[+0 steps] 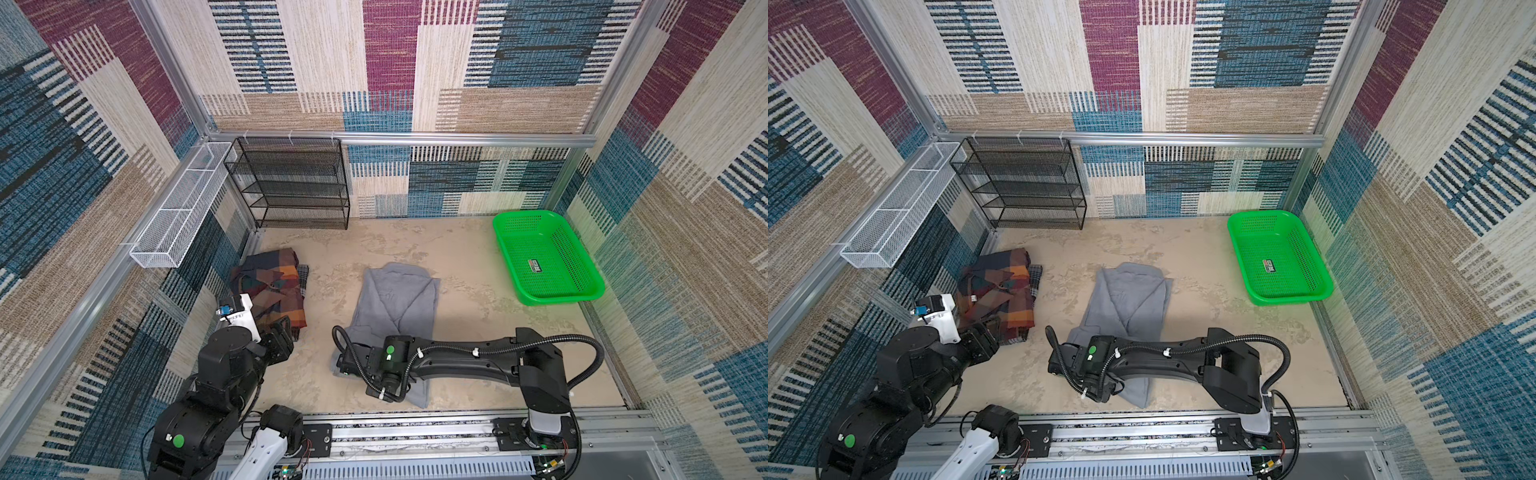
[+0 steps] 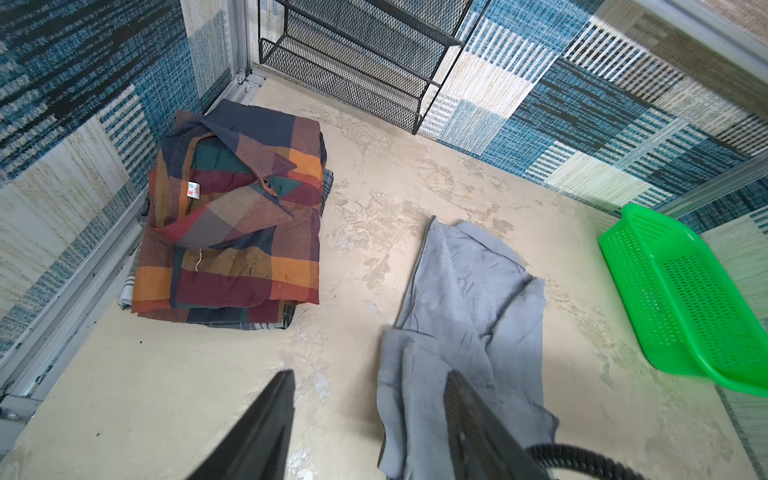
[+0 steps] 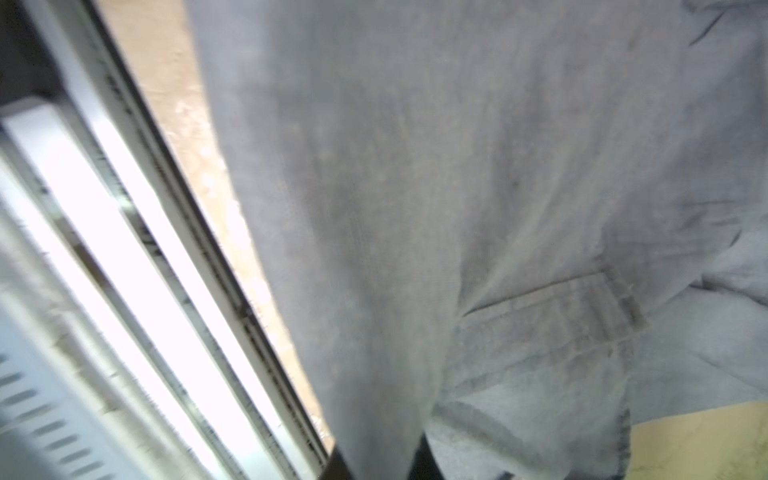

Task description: Fold and stack the long sleeve shirts

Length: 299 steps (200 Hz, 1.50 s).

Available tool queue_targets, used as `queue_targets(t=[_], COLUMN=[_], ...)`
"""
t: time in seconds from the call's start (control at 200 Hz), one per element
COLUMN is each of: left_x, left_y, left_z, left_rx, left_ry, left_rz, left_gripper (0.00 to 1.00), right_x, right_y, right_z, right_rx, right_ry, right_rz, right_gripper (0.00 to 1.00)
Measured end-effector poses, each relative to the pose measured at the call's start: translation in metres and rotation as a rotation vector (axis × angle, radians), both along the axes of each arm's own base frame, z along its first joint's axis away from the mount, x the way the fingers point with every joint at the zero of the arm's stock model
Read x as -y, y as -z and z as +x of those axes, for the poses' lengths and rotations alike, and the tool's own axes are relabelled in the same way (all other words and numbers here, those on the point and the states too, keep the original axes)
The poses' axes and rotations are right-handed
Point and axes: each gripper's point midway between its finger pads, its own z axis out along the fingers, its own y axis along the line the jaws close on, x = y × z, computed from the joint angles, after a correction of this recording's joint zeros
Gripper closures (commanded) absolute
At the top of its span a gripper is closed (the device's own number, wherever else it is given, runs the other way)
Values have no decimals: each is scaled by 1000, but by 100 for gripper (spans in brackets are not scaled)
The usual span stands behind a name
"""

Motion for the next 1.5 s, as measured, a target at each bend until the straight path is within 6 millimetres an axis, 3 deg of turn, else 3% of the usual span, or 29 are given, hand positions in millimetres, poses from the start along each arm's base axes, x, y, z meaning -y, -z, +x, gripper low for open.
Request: queue_targets(t=[0.12,0.331,0.411,0.791,1.157,1.497], left_x=[-3,-4,-4,-5,-3,-4], left_y=[-8,-20,-21,-23,-25,-18], left_z=[-8,-20,-23,-30,-34,-38], left_rx=[14,31,27,15,10,-21], left_ry=[0,8,16,17,29,20], left_rz=[-7,-26,-29,-35,-52,-57], left_gripper=[39,39,39,40,40,40], right_x=[-15,-35,-43,-66,-93,-94], right_y=[-24,-70,-85,-135,-159,-144], right_z=[-3,27,29,43,33,36], right_rx=[-66,-126,-167,-395,-685,-924], right_ry=[1,63,61,52,-27,-26], right_rz=[58,217,276,542,765,902], right_gripper=[100,100,100,100,100,100])
